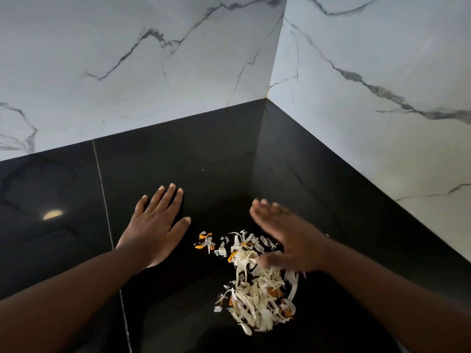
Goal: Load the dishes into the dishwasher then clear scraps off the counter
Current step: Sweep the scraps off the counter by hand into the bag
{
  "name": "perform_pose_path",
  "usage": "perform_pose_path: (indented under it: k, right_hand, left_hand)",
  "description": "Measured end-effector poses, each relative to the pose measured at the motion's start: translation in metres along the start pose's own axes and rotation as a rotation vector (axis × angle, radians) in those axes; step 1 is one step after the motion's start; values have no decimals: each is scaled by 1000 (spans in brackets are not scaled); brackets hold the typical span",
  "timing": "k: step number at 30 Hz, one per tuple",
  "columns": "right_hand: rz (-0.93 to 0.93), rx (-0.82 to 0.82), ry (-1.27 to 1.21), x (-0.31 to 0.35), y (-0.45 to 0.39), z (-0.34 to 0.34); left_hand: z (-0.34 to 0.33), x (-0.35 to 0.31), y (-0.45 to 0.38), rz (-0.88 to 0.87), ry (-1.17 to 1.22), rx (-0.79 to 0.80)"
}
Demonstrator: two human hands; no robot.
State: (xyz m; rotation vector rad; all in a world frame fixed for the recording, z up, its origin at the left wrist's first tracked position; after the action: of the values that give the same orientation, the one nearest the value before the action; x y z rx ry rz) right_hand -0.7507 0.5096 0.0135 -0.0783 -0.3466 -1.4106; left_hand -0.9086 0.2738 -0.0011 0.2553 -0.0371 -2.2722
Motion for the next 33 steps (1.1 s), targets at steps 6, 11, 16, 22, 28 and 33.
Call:
perform_pose_path:
  k: [6,11,16,22,28,33]
  right_hand:
    - [-16,-191,-773,20,35,7]
    - [-325,-431,-492,-42,103,16]
    - [-461,-109,-122,-17,134,-12]
    - [-349,-68,-59,69,78,-21]
    - [-341,-107,-109,102,40,-17]
    - [-405,-133,-119,111,36,-15]
  left_hand:
    - [-2,1,-1,-1,3,-4]
    - [-3,1,0,0,-1,-7]
    - [-1,-2,2,-5,-9,16]
    - [6,-16,8,-190,-30,-12]
    - [11,-44,11,-655,-179,176]
    - [0,-66,27,-713,-159,196]
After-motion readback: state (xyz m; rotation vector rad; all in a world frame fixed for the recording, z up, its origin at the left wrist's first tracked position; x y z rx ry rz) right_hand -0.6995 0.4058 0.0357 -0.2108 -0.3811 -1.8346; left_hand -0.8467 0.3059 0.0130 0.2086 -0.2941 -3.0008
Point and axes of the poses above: each hand's wrist, its own y-axis away from the middle knuckle, its own z-axis out of the back of the hand, x = y × z, the point moved 3 cm from there along -y, towards the middle knuckle
